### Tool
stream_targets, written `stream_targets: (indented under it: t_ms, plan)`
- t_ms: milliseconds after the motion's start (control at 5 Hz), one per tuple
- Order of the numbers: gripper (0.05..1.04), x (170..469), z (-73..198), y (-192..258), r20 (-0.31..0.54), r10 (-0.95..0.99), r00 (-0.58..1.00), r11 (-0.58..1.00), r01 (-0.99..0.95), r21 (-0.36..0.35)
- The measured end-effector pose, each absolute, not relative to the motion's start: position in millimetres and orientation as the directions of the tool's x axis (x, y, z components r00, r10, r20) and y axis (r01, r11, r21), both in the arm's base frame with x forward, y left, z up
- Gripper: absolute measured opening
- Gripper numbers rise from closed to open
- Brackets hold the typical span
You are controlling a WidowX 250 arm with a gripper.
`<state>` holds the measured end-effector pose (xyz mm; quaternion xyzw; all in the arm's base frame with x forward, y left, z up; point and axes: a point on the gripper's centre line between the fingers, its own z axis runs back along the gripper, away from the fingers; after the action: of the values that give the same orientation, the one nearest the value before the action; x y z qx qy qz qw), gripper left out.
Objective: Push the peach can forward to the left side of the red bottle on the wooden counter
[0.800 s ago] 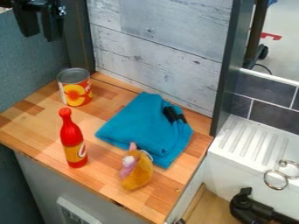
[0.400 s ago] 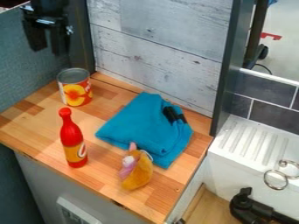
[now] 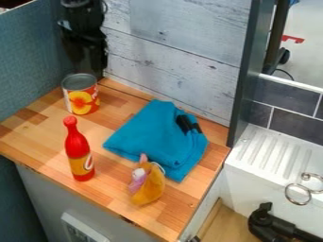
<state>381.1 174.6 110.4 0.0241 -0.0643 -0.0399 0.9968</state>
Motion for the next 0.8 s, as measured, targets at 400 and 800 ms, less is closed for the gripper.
stream_targets:
  t_ms: [400,800]
  plan:
    - [1.001,421,88,186,0.198,-0.065,0.978,0.997,0.057,0.042]
    - [1.001,434,80,194,0.204,-0.045,0.978,0.998,0.035,0.05]
